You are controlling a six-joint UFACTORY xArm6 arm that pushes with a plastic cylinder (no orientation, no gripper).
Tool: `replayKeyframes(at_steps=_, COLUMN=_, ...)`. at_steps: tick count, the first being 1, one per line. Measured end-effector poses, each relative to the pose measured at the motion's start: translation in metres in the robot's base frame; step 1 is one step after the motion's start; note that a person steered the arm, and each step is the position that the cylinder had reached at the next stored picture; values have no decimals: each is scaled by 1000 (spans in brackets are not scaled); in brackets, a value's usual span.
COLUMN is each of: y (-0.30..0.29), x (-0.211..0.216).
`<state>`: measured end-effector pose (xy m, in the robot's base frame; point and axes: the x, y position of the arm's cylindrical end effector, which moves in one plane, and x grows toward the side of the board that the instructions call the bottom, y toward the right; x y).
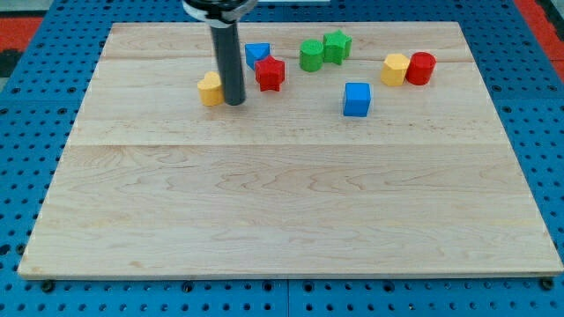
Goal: Place the yellow hexagon diagonally bottom right to the blue cube
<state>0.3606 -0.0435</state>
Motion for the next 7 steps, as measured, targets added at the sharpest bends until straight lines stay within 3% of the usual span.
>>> replayKeyframes(at_steps=1, y=-6, x=-23)
replayKeyframes(at_steps=2, y=-69, x=-29)
replayKeyframes(at_steps=3, y=-41, x=-21)
replayKeyframes(at_steps=4, y=33, x=6)
replayKeyframes(at_steps=6, y=181, x=-60)
replayKeyframes(at_steps=7, y=192, x=-78)
